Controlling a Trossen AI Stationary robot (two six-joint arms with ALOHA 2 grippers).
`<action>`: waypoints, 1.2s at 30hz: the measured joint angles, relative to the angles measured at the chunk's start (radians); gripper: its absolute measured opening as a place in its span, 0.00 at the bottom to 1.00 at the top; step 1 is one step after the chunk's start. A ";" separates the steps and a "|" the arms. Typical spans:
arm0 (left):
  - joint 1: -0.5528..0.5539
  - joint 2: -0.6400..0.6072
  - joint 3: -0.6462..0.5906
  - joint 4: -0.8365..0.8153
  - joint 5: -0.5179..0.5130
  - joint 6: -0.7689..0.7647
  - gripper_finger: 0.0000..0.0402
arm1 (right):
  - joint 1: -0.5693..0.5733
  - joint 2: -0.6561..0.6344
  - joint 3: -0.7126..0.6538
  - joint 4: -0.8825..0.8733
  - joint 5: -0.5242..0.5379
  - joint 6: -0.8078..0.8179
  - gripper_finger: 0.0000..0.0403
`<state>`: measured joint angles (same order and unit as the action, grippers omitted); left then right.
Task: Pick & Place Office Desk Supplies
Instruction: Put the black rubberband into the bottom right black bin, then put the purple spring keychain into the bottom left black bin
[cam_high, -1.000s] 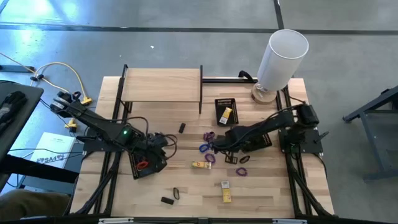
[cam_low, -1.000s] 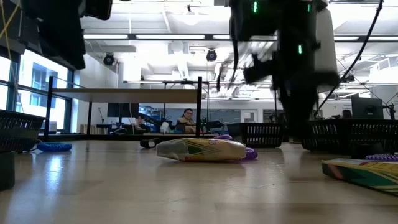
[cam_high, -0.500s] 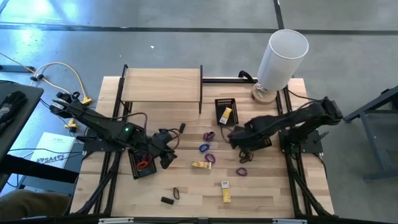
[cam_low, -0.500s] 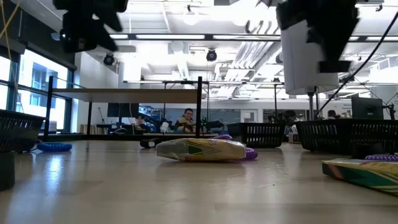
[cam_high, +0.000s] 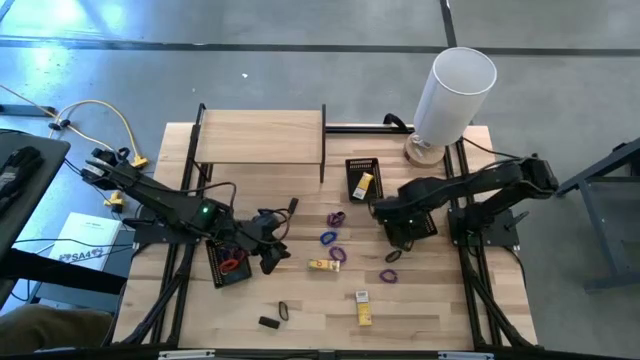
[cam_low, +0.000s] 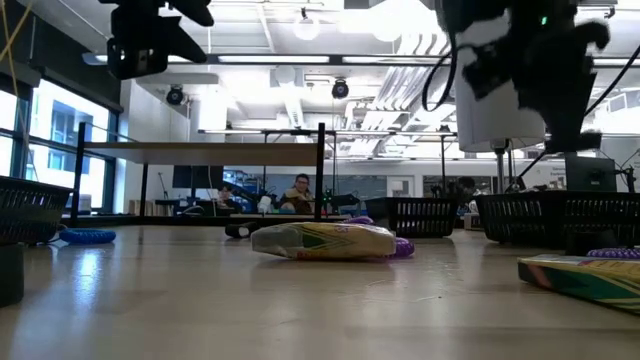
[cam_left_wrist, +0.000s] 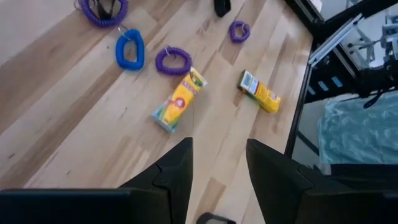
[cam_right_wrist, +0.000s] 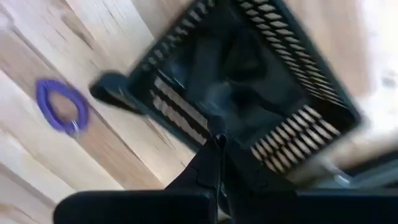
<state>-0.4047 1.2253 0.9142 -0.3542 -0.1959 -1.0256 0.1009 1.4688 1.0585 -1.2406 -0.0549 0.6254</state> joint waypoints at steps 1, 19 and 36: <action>-0.007 0.003 0.000 -0.003 0.000 0.000 0.36 | -0.006 0.002 -0.016 0.028 0.001 0.001 0.01; -0.030 0.037 0.000 0.023 0.001 0.049 0.36 | -0.011 0.010 -0.055 0.105 0.046 0.080 0.44; -0.029 0.037 0.000 0.023 0.115 0.171 0.36 | -0.052 0.010 -0.021 0.092 -0.437 0.265 0.47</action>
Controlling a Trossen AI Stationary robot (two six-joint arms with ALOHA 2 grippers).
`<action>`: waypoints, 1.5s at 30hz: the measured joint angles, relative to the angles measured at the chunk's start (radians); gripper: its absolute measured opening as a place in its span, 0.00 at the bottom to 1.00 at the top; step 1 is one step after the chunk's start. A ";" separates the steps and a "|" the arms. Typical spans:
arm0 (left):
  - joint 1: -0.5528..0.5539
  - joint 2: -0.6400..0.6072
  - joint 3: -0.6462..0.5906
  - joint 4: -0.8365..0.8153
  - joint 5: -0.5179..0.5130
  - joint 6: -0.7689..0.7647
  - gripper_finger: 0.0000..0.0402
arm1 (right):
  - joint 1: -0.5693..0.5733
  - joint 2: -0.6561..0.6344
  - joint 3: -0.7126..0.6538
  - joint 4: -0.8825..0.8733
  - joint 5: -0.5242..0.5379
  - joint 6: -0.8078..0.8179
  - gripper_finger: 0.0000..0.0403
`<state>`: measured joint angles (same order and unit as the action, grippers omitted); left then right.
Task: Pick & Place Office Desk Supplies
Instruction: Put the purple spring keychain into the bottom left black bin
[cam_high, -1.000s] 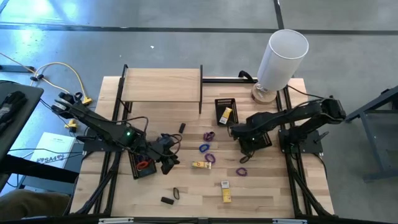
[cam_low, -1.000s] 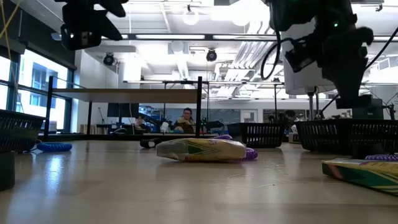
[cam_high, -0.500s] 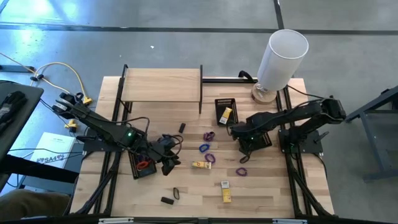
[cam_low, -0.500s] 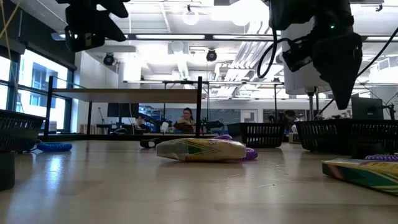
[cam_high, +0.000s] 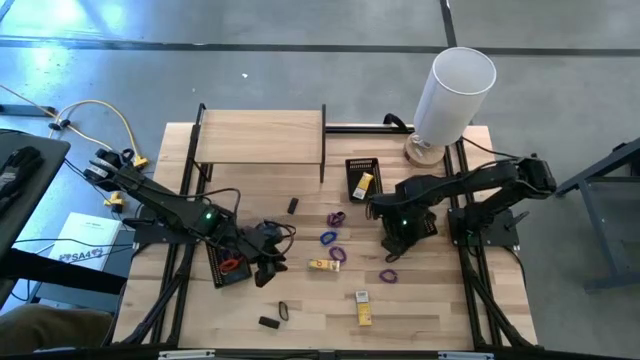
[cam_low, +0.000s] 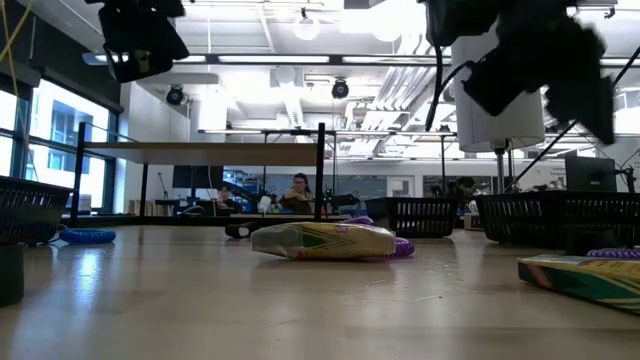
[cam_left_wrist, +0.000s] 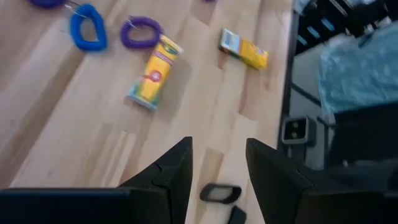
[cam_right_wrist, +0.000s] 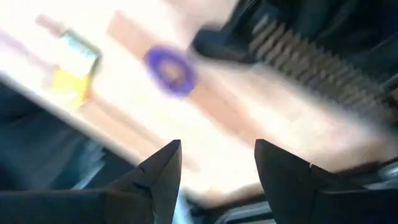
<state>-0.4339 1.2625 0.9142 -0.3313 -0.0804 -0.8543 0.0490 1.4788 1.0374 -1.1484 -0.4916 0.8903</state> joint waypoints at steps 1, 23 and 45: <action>0.000 0.000 0.000 0.000 0.017 0.015 0.36 | 0.005 0.000 0.000 0.005 -0.036 0.028 0.47; 0.106 -0.003 0.000 -0.005 0.315 0.159 0.36 | 0.565 -0.209 0.020 0.359 0.606 0.956 0.33; -0.041 -0.003 0.000 -0.056 0.317 0.124 0.36 | 0.564 0.201 0.019 0.564 0.663 0.557 0.23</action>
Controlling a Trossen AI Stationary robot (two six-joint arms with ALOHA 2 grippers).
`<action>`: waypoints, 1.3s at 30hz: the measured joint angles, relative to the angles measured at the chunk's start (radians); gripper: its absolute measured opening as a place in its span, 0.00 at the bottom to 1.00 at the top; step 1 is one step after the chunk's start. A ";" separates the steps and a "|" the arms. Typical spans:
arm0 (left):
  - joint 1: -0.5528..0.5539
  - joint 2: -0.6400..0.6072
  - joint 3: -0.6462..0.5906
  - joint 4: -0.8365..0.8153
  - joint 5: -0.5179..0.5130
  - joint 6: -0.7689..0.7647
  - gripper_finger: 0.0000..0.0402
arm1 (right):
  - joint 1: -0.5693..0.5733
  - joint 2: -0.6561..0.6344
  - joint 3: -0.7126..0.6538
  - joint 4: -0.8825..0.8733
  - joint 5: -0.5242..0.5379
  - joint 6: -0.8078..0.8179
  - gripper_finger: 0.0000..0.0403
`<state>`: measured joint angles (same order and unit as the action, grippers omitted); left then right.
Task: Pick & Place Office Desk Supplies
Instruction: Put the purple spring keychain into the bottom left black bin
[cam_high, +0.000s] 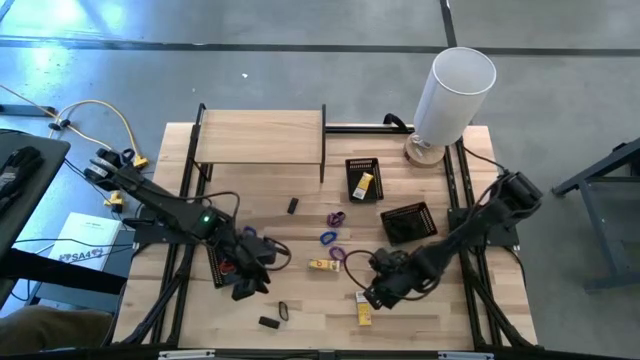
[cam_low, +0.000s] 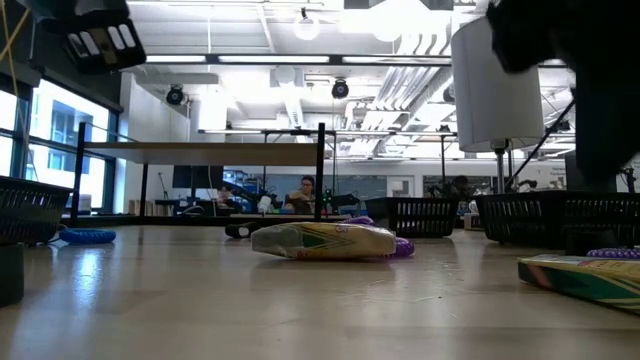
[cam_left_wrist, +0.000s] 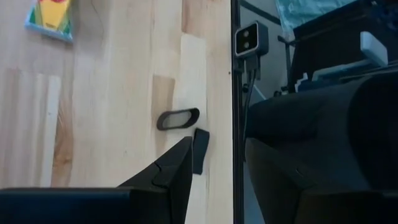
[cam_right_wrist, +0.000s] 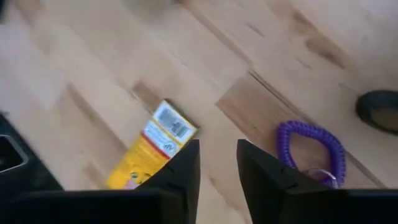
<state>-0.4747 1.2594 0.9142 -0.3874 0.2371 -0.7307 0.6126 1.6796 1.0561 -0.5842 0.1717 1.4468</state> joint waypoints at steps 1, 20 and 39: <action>-0.007 0.000 0.000 -0.001 0.000 0.000 0.36 | -0.008 0.012 0.000 0.003 -0.016 0.000 0.22; -0.074 0.000 0.000 -0.061 -0.002 -0.070 0.36 | -0.068 0.045 0.000 -0.117 -0.181 0.067 0.51; -0.074 0.000 0.000 -0.061 -0.005 -0.048 0.36 | -0.056 0.046 -0.010 -0.134 -0.092 0.042 0.50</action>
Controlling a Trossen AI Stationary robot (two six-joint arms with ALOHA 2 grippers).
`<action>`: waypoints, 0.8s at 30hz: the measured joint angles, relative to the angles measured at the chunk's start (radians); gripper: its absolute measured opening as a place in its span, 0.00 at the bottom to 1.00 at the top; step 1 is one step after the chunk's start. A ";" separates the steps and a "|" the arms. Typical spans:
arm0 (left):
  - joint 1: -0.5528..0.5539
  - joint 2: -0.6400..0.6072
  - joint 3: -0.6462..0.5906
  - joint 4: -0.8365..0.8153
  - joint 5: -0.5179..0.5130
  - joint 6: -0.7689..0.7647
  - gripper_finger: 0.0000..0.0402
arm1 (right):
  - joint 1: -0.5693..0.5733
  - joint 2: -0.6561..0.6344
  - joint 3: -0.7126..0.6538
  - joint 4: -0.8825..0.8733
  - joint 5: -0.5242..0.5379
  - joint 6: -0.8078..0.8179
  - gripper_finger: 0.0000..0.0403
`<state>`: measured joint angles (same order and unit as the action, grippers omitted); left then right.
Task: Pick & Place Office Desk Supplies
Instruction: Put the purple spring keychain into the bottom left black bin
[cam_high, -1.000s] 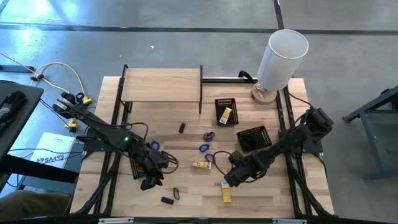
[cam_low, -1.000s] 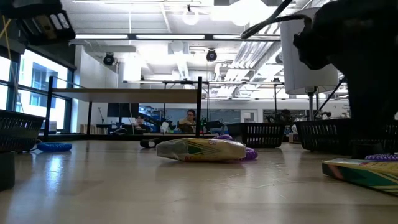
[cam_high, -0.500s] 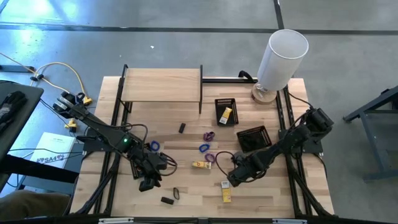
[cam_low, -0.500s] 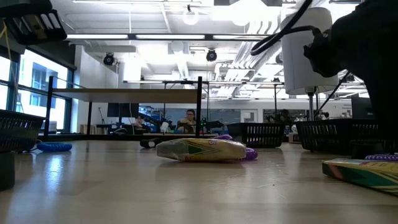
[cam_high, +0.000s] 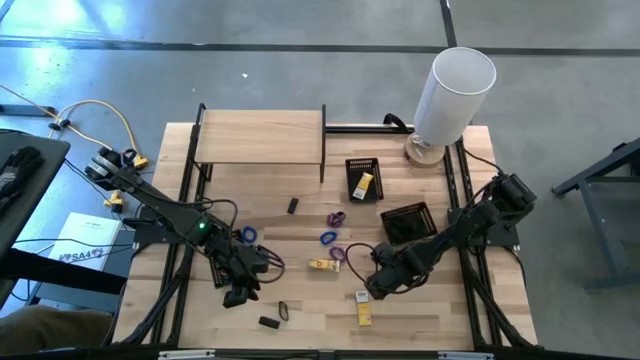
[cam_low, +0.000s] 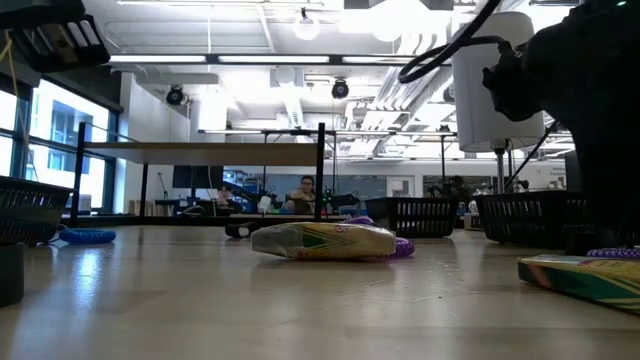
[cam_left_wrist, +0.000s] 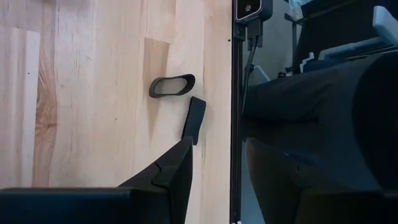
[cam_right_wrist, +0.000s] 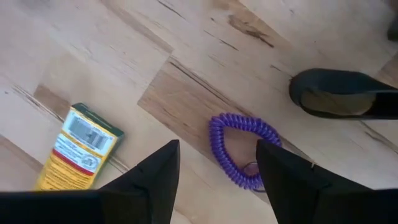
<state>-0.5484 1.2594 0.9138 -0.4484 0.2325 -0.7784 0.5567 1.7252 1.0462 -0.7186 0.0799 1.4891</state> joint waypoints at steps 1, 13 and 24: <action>0.000 0.000 0.000 0.000 0.000 0.001 0.36 | 0.000 0.000 0.000 -0.002 0.000 -0.001 0.50; 0.010 0.000 0.000 -0.026 0.022 0.083 0.36 | 0.002 0.000 0.000 0.005 -0.001 -0.052 0.50; 0.043 0.000 -0.001 -0.072 0.094 0.151 0.36 | 0.007 0.092 0.004 0.056 -0.033 -0.058 0.50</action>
<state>-0.5054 1.2591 0.9131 -0.5203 0.3267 -0.6274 0.5632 1.8170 1.0503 -0.6629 0.0465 1.4307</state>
